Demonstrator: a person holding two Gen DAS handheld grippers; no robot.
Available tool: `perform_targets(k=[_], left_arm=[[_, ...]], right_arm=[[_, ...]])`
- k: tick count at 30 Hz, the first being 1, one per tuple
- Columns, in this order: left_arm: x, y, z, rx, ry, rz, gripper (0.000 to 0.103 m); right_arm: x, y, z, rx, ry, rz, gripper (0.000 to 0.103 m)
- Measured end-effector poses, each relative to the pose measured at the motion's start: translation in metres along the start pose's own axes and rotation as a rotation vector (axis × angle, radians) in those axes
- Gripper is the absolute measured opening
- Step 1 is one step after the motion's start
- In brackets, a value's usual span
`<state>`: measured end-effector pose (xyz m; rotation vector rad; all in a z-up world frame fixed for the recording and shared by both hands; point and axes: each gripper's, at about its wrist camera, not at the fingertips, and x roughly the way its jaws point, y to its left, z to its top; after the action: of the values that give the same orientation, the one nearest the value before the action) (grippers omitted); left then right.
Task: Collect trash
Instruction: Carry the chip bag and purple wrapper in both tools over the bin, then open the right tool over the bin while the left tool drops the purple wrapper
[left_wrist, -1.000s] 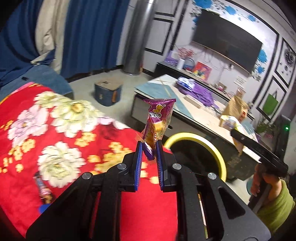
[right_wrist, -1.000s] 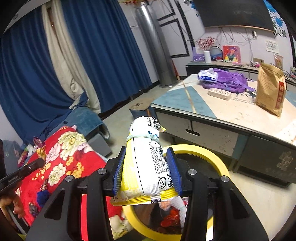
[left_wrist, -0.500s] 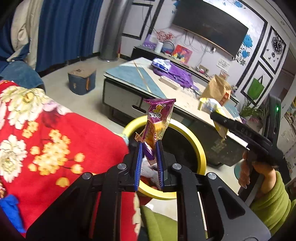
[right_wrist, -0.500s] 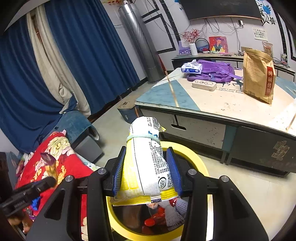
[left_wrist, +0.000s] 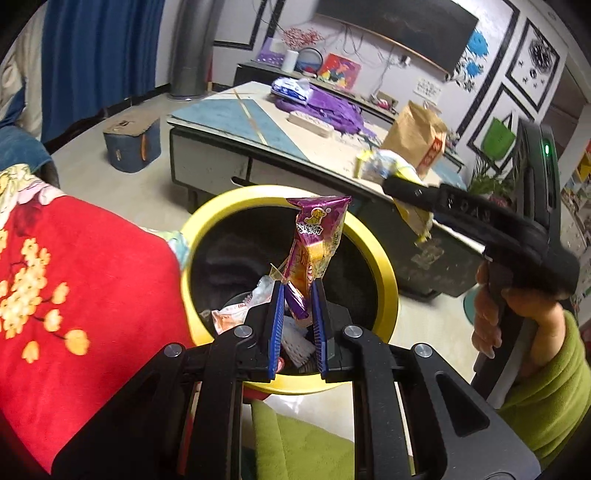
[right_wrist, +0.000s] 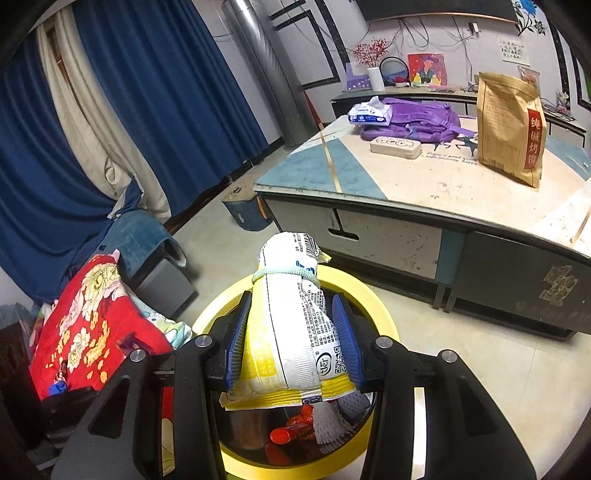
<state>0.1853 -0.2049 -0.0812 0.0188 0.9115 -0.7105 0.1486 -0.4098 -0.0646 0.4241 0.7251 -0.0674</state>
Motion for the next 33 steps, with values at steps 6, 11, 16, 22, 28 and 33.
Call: perform_targets(k=[6, 11, 16, 22, 28, 33], left_arm=[[0.02, -0.002, -0.009, 0.02, 0.047, 0.009, 0.01], [0.033, -0.004, -0.011, 0.028, 0.069, 0.026, 0.01], [0.038, -0.003, -0.013, 0.038, 0.075, 0.039, 0.011], [0.045, -0.001, -0.013, 0.047, 0.088, 0.059, 0.012], [0.047, -0.001, -0.015, 0.043, 0.087, 0.075, 0.019], [0.041, 0.0, -0.013, 0.029, 0.067, 0.097, 0.052]], right_arm=[[0.012, 0.003, -0.002, 0.0, 0.03, 0.017, 0.042], [0.02, 0.006, -0.001, 0.001, 0.048, 0.036, 0.042], [0.031, 0.01, 0.002, 0.004, 0.06, 0.044, 0.043], [0.04, 0.013, 0.001, 0.006, 0.079, 0.05, 0.045], [0.041, 0.012, -0.001, 0.015, 0.078, 0.06, 0.049], [0.034, 0.012, 0.0, 0.024, 0.059, 0.056, 0.057]])
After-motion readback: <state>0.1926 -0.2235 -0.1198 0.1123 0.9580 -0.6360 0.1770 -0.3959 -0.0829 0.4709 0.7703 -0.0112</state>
